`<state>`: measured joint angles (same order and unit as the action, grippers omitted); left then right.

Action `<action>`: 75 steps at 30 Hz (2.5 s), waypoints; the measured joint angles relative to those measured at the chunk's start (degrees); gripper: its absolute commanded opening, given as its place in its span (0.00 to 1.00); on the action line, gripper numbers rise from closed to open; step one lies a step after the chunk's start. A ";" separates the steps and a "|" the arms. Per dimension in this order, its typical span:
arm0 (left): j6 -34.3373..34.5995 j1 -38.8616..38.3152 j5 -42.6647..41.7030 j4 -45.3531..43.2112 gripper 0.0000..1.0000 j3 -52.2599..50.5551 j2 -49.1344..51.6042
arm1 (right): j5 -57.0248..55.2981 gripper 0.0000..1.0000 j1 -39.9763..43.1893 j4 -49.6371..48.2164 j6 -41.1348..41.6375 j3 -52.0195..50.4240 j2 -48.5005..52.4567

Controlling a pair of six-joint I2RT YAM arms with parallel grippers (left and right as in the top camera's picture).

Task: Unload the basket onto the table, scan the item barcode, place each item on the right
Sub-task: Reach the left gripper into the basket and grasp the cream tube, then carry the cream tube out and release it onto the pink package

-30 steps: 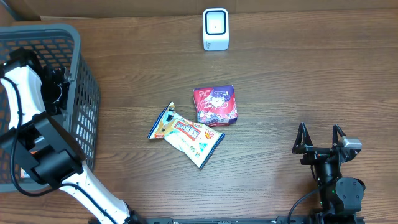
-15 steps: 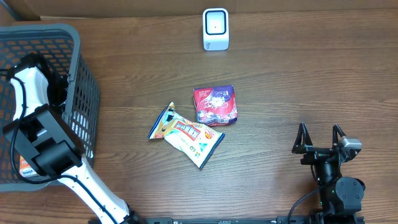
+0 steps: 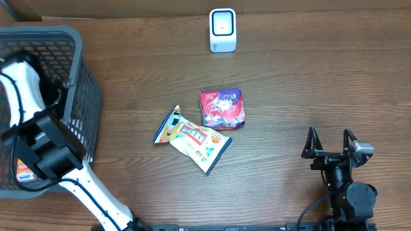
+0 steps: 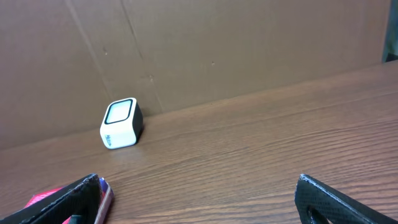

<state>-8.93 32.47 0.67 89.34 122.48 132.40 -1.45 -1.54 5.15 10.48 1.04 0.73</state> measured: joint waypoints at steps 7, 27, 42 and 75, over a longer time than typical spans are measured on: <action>5.27 0.20 -3.50 5.75 0.04 26.32 -2.45 | 0.00 1.00 0.00 0.02 0.00 0.00 0.00; 0.13 -12.24 -31.71 6.82 0.04 31.78 -32.09 | -0.02 1.00 0.00 -0.02 -0.02 0.00 0.00; -1.75 -50.03 -22.12 6.21 0.04 19.50 -20.35 | 0.00 1.00 0.00 -0.02 0.00 0.00 0.00; 20.35 -62.07 -13.75 2.93 1.00 42.58 5.11 | -0.04 1.00 0.00 -0.02 0.02 0.00 0.00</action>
<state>11.42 -29.61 -13.08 92.27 165.05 137.51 -1.50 -1.54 5.13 10.50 1.04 0.73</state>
